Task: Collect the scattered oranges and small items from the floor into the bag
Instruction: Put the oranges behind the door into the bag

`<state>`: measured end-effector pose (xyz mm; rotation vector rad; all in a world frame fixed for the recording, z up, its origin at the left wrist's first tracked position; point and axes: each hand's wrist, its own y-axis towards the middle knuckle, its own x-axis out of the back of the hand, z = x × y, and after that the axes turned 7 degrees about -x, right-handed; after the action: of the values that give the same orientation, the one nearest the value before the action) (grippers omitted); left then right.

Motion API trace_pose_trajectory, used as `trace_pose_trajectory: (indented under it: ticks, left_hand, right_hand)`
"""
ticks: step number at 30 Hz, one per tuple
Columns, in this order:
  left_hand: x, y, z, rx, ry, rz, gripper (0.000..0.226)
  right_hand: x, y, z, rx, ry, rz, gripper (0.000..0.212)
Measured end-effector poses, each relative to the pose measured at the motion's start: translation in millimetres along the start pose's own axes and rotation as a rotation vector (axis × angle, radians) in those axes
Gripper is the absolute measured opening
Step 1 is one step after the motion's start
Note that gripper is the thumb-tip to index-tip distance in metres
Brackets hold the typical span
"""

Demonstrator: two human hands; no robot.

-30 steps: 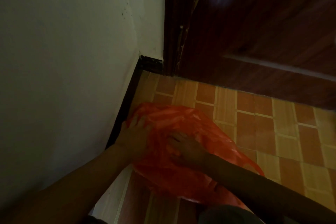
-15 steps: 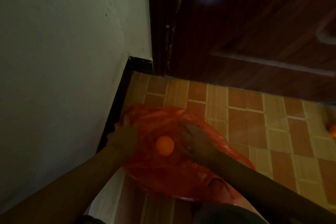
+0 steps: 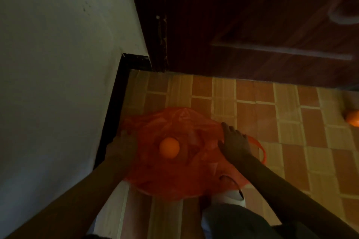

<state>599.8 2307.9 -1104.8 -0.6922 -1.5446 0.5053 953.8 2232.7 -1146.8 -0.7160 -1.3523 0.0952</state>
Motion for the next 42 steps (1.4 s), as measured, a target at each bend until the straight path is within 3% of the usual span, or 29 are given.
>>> trace_pose_trajectory:
  ticks: [3,6,11,15,21,26,37,42]
  left_hand:
    - [3.4,-32.4,-15.0,0.064,-0.236,-0.232,0.041]
    - [18.7,-78.9,-42.6,0.033,-0.497,-0.308,0.033]
    - [60.5,-156.6,-74.0,-0.122,-0.508,-0.315,0.057]
    - [96.6,-210.3,-91.8,-0.16,-0.435,-0.371,0.031]
    - [155.0,-300.1,-136.6,-0.296,-0.453,-0.392,0.041]
    - [177.8,-350.9,-169.1,-0.336,-0.365,-0.354,0.017]
    - [196.9,-397.1,-297.9,-0.484,-0.272,-0.253,0.02]
    - [196.8,-397.4,-367.1,-0.512,-0.219,-0.191,0.021]
  right_hand:
    - [4.4,-9.5,-1.9,-0.038,0.072,-0.013,0.023]
    - [26.5,-41.2,1.6,-0.043,0.273,-0.073,0.012]
    - [86.2,-110.7,3.3,-0.031,0.508,-0.081,0.014]
    - [136.7,-173.5,-7.4,-0.088,0.609,-0.11,0.016]
    - [195.9,-269.8,-38.3,-0.225,0.73,-0.165,0.015]
    - [233.0,-337.7,-71.7,-0.328,0.807,-0.217,0.013]
    - [278.4,-403.8,-174.1,-0.546,0.956,-0.292,0.025]
    - [284.9,-415.0,-236.5,-0.685,0.976,-0.295,0.012]
